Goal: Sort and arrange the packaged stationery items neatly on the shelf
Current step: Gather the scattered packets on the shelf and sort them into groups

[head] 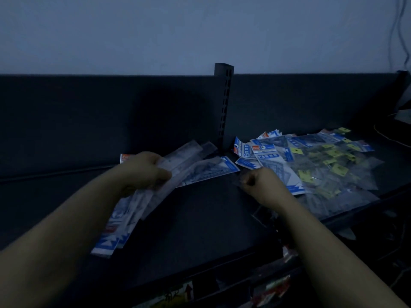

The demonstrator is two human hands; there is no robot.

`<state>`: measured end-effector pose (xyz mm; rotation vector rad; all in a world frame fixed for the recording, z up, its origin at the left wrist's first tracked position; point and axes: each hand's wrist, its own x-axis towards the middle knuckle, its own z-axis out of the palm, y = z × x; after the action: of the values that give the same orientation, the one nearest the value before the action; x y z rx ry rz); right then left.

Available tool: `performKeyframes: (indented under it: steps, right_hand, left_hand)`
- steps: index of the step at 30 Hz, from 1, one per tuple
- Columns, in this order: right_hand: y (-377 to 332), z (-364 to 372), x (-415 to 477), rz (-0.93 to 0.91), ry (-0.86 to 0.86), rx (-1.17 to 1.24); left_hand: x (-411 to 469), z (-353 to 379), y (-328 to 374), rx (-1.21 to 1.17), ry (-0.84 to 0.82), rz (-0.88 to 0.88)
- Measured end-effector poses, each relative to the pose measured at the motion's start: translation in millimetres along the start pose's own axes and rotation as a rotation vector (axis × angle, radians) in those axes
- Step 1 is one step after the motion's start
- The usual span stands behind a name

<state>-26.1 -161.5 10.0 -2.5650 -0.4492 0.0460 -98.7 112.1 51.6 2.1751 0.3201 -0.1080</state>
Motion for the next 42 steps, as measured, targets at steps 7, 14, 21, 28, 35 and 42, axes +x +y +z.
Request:
performKeyframes:
  steps: [7,14,21,28,35,42]
  right_hand:
    - [9,-11,-19,-0.013,-0.078,0.268]
    - [23,4,-3,0.100,0.008,-0.119]
    - [17,-13,-9,0.054,-0.051,0.094]
    - [34,-15,-17,0.095,-0.035,-0.056]
    - [23,-18,-30,0.125,-0.039,0.236]
    - [28,-11,-21,0.340,0.144,0.325]
  left_hand:
    - [44,50,22,0.396,0.005,0.001]
    - [58,72,38,0.554,-0.031,-0.001]
    - [60,75,45,0.404,-0.129,-0.029]
    - [57,104,63,0.130,-0.201,0.009]
    - [55,126,61,-0.021,-0.200,-0.061]
    - [46,130,62,-0.160,-0.217,-0.144]
